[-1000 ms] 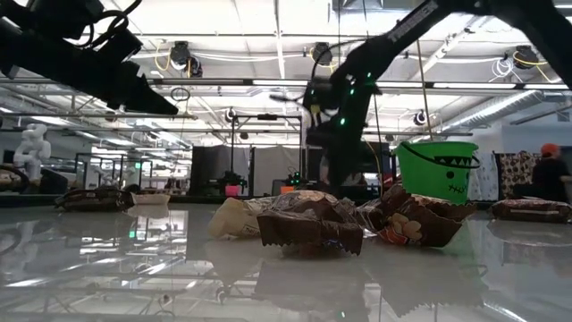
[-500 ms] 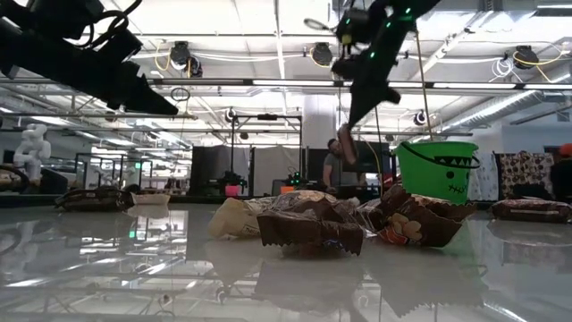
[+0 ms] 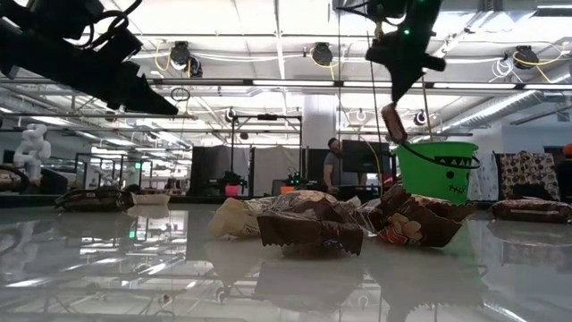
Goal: Sort candy by brand, put in halloween buckets
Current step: Put the brown candy bar into the green bucket
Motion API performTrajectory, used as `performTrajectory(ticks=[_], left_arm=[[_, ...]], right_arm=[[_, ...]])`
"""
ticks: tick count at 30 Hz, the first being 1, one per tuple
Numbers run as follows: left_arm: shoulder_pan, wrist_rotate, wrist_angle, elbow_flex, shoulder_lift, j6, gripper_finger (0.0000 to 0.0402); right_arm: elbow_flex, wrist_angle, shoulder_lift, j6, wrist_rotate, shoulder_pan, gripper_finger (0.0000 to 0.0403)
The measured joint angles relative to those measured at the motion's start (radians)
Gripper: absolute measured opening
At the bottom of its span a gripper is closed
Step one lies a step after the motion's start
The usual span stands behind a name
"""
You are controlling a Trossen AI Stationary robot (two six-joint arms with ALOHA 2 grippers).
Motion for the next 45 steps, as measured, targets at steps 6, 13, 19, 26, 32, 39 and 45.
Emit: performTrajectory(ticks=[6, 13, 19, 26, 32, 39, 45], left_arm=[[0.000, 0.000, 0.000, 0.000, 0.000, 0.000, 0.0128], [0.000, 0.000, 0.000, 0.000, 0.000, 0.000, 0.0128], [0.000, 0.000, 0.000, 0.000, 0.000, 0.000, 0.0128], [0.000, 0.000, 0.000, 0.000, 0.000, 0.000, 0.0128], [0.000, 0.000, 0.000, 0.000, 0.000, 0.000, 0.0128], [0.000, 0.000, 0.001, 0.000, 0.000, -0.001, 0.0128], [0.000, 0.000, 0.001, 0.000, 0.000, -0.001, 0.0128]], right_arm=[[0.000, -0.094, -0.003, 0.069, 0.102, -0.031, 0.0000], [0.000, -0.107, -0.001, 0.128, 0.122, -0.055, 0.0000], [-0.032, 0.035, 0.037, 0.049, -0.124, 0.006, 0.0000], [-0.156, 0.253, 0.099, -0.025, -0.291, 0.162, 0.0015], [-0.237, 0.281, 0.152, -0.015, -0.293, 0.293, 0.0072], [-0.281, 0.286, 0.244, -0.102, -0.285, 0.392, 0.0177], [-0.284, 0.282, 0.357, -0.236, -0.283, 0.430, 0.0236]])
